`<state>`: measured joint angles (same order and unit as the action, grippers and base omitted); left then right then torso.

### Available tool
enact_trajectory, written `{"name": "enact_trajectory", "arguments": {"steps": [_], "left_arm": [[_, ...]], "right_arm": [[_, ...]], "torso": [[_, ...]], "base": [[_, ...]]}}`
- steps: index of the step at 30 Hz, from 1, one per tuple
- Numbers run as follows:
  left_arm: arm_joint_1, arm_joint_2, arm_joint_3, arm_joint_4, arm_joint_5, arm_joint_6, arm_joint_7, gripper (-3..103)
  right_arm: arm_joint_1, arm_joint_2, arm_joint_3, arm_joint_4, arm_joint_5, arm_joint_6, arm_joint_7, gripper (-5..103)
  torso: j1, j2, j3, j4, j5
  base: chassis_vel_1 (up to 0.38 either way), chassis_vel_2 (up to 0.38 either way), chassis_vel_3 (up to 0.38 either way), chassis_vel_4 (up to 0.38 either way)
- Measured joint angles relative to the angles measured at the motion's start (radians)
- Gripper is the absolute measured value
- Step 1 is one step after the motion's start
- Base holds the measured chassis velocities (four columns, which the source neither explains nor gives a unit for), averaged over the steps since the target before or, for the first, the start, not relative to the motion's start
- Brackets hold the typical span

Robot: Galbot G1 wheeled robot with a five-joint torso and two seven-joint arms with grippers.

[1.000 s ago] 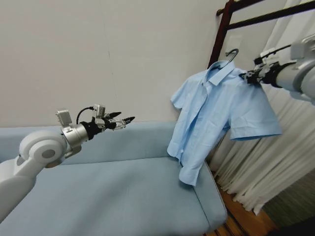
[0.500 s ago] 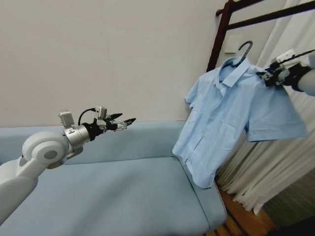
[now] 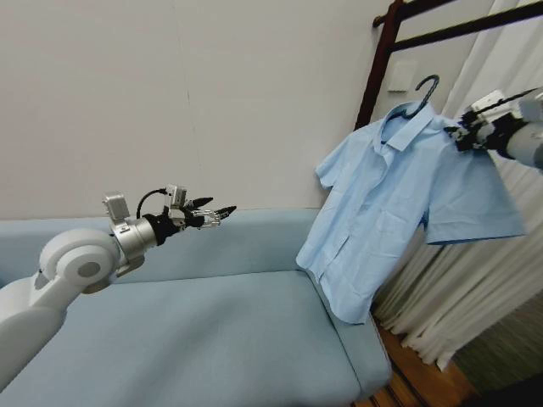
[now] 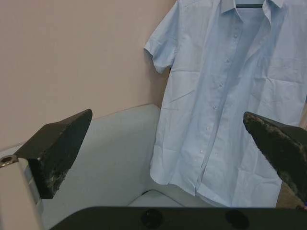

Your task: Pick up the clothes from the sofa and hang them on the clothes hanger.

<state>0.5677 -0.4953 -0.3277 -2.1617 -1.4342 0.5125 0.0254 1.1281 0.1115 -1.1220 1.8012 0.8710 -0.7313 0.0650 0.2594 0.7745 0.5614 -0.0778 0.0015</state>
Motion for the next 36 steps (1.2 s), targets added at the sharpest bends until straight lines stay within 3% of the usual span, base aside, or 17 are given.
{"name": "enact_trajectory", "arguments": {"steps": [7,13,17,25,36], "left_arm": [[-0.004,-0.002,0.004,0.000,0.000,-0.001,0.000,100],[0.000,-0.006,0.004,-0.001,0.001,-0.001,0.001,100],[0.001,-0.010,0.005,-0.001,0.003,-0.001,0.002,100],[0.012,-0.016,0.004,0.001,0.017,-0.004,0.012,100],[0.027,0.003,-0.007,-0.002,0.017,-0.011,0.011,100]], "right_arm": [[0.008,0.024,0.006,-0.052,-0.125,0.000,-0.067,9],[0.009,0.004,0.030,-0.007,-0.126,-0.001,-0.073,9],[0.011,0.001,0.048,0.017,-0.083,-0.002,-0.055,9],[0.015,0.000,0.092,0.079,0.099,-0.002,0.018,9],[0.005,-0.048,0.188,0.131,0.238,0.005,0.011,9]], "torso": [[0.000,0.000,0.000,0.0001,0.0000],[0.000,0.000,0.000,-0.0003,0.0000],[0.000,0.000,0.000,-0.0003,0.0000],[0.000,0.000,0.000,0.0001,-0.0003],[0.000,0.000,0.000,-0.0004,-0.0001]], "base": [[0.000,0.000,0.000,0.000],[0.000,0.000,0.000,0.000],[0.000,0.000,0.000,0.000],[0.000,0.000,0.000,0.000],[0.000,0.000,0.000,0.000]]}}
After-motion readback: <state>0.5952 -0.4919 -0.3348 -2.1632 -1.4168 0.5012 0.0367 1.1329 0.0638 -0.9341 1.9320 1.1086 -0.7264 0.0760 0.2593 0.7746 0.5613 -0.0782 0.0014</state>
